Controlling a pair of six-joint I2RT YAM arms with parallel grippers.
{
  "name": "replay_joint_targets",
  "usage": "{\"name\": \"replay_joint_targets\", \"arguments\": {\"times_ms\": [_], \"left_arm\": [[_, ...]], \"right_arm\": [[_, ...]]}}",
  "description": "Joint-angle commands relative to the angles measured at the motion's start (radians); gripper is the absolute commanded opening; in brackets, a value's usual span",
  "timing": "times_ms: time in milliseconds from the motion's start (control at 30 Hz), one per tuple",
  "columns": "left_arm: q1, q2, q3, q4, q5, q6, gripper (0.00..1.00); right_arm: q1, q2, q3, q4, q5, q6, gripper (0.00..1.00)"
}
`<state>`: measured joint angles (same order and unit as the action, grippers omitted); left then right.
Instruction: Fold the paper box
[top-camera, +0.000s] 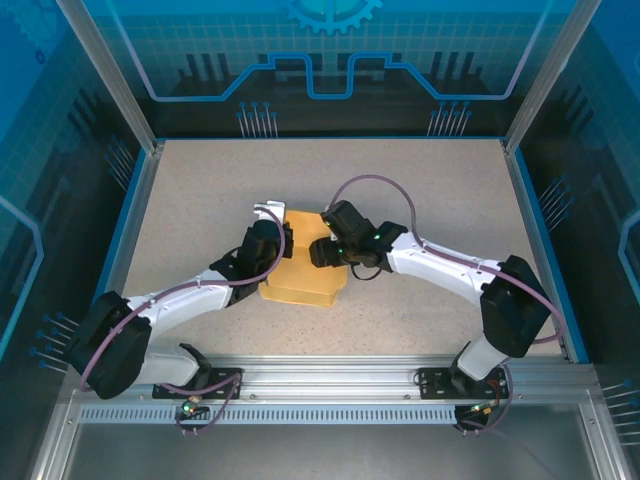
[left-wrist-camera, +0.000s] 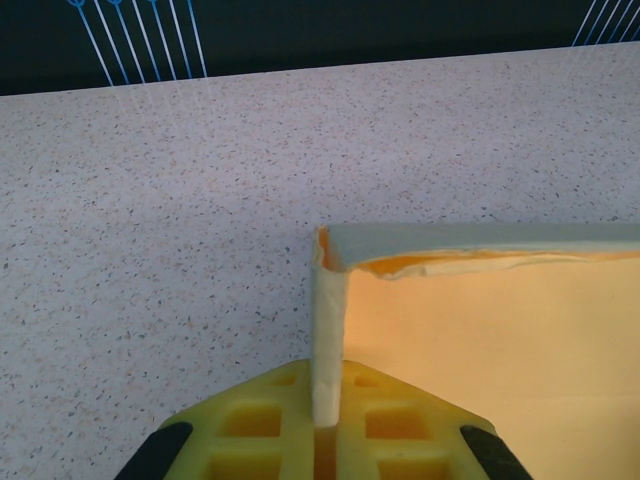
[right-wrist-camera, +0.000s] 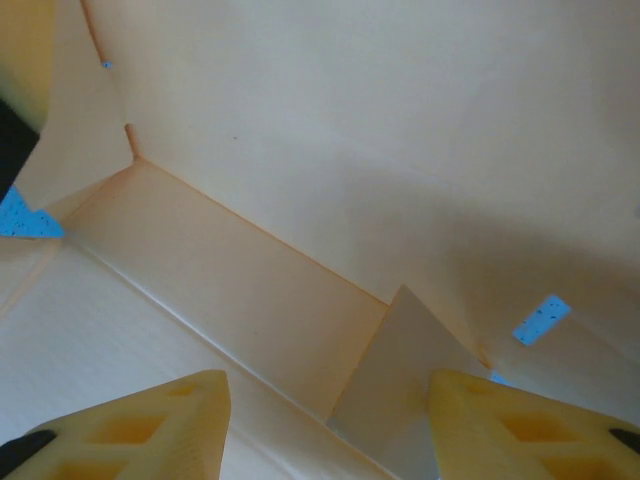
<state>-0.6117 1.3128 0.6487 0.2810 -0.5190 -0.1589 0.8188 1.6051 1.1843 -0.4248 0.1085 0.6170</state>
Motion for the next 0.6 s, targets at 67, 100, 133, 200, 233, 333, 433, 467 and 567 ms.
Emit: {"name": "replay_joint_targets", "arguments": {"times_ms": [67,100,133,200,233,333,433,467,567], "left_arm": [[-0.008,-0.018,0.016,0.009,0.012,-0.018,0.02],[-0.009,-0.017,0.014,0.008,0.010,-0.017,0.02],[-0.008,-0.020,0.015,0.004,0.008,-0.017,0.02],[-0.008,-0.023,0.014,0.004,0.003,-0.013,0.02],[-0.008,-0.024,0.015,0.003,0.001,-0.012,0.02],[-0.007,-0.024,0.015,-0.006,-0.004,-0.010,0.03],[-0.007,-0.029,0.015,-0.018,-0.007,-0.018,0.03],[-0.006,-0.030,0.014,-0.022,-0.007,-0.021,0.03],[-0.005,-0.034,0.014,-0.037,-0.005,-0.033,0.03]], "right_arm": [[0.019,0.018,0.058,0.008,-0.029,-0.062,0.55],[0.019,0.016,0.060,0.000,-0.027,-0.069,0.55],[0.017,0.013,0.064,-0.011,-0.024,-0.079,0.55],[0.016,-0.001,0.072,-0.033,-0.015,-0.101,0.55],[0.013,-0.010,0.073,-0.045,-0.011,-0.116,0.55],[0.003,-0.044,0.082,-0.087,-0.001,-0.155,0.56],[-0.015,-0.076,0.092,-0.132,-0.007,-0.192,0.56],[-0.019,-0.086,0.096,-0.146,-0.012,-0.204,0.56],[-0.039,-0.114,0.114,-0.200,-0.024,-0.246,0.56]]}}
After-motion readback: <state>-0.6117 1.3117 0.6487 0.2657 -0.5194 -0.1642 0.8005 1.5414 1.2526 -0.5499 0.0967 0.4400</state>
